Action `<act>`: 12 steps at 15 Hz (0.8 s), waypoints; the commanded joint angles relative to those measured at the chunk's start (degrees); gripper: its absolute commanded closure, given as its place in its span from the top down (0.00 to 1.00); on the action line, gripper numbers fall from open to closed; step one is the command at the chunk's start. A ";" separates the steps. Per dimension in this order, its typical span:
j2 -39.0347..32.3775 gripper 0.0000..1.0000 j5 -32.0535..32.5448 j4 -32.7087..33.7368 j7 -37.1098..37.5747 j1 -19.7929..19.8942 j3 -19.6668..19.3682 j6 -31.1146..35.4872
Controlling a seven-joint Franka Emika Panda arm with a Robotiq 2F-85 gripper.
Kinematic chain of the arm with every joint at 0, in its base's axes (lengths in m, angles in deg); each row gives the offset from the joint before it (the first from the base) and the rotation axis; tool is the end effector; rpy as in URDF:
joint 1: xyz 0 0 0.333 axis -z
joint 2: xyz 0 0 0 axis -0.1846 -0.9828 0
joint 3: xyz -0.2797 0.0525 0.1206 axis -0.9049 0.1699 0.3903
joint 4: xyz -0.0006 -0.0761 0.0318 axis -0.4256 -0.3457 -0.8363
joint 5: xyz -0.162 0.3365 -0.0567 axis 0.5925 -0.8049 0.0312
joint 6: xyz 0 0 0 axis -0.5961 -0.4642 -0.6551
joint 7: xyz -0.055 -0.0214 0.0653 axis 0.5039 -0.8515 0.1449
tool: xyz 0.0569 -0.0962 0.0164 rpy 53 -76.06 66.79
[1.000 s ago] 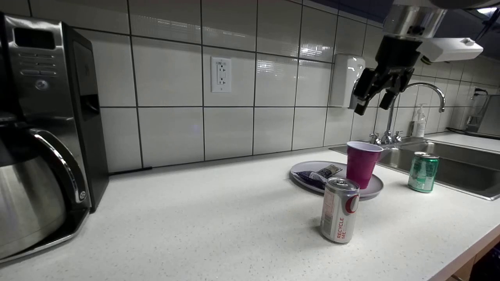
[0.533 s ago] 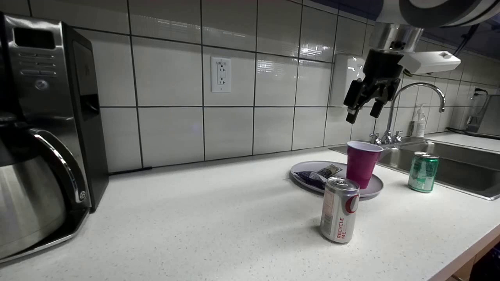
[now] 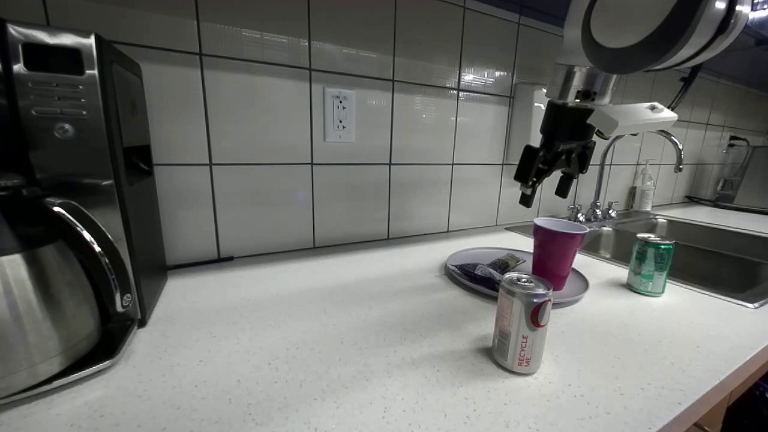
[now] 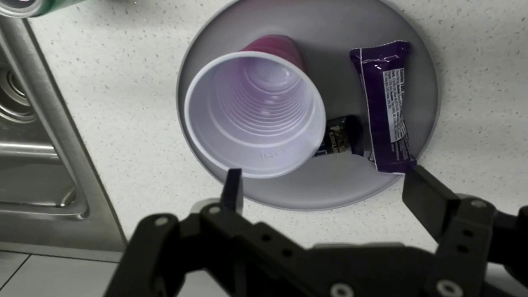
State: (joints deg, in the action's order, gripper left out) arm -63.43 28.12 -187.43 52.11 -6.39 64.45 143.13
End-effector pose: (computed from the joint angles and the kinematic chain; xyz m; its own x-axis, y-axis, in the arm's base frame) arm 0.4960 -0.0388 0.3599 0.9560 0.1128 0.2707 0.0733 -0.9857 0.1517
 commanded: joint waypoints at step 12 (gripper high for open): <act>-4.41 1.00 -3.65 1.07 -0.19 -0.97 -0.83 -1.21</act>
State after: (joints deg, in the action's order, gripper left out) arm -67.20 25.90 -187.04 52.12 -7.00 64.23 143.04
